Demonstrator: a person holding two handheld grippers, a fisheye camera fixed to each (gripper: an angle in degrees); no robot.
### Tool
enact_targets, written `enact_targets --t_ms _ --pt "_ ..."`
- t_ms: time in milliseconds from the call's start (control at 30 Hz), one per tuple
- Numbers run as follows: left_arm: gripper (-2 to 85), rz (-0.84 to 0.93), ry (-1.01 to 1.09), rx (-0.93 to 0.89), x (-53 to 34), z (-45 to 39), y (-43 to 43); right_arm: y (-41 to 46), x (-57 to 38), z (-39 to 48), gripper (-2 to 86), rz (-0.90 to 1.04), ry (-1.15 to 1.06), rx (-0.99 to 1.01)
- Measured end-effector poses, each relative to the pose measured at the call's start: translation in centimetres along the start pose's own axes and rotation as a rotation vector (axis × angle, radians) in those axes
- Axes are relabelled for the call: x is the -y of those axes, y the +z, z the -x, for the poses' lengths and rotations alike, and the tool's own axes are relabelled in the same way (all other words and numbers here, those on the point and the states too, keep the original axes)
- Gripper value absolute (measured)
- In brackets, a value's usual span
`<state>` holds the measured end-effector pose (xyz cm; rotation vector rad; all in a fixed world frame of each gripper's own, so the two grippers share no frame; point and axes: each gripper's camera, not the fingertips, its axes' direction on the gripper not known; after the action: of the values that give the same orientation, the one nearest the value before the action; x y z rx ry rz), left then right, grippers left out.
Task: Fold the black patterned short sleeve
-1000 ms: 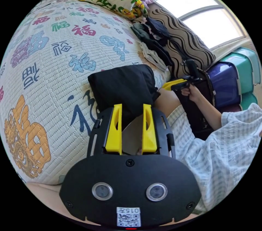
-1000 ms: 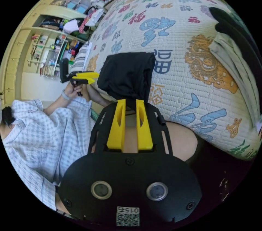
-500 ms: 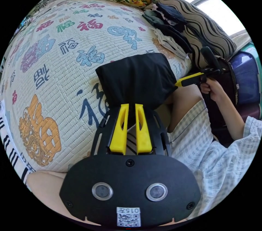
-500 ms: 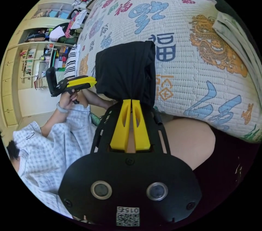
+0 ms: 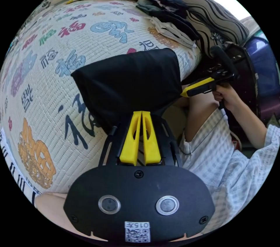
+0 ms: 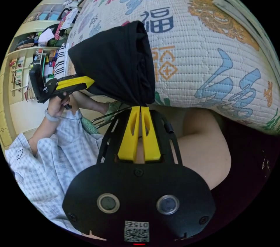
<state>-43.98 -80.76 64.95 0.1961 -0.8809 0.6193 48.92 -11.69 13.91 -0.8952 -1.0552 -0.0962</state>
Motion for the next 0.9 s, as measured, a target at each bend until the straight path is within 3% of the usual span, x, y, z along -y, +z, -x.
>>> enact_targets --t_ms 200,400,600,700,767,900 --pt "0.0 -0.033 -0.036 -0.086 -0.8 2.7 0.3 -2.8 -0.1 0.9 1.3 -0.029 -0.073 0.038" --pt "1.5 -0.07 -0.05 -0.113 -0.4 4.3 -1.6 -10.5 -0.1 -0.2 5.2 -0.298 -0.026 0.191" --pt "4.6 -0.29 -0.111 -0.128 1.0 7.3 -6.5 -12.3 4.1 0.7 6.3 -0.281 0.017 0.202" --pt "2.0 -0.235 -0.183 -0.109 2.8 10.3 -5.5 -12.2 5.3 0.5 2.5 -0.265 0.048 0.272" --pt "-0.2 -0.142 -0.204 0.008 3.2 12.0 -4.3 -12.8 5.1 0.1 1.3 -0.252 0.086 0.217" --pt "-0.5 -0.126 -0.221 0.07 2.7 13.8 -3.9 -14.5 3.8 -0.5 1.3 -0.27 0.108 0.291"
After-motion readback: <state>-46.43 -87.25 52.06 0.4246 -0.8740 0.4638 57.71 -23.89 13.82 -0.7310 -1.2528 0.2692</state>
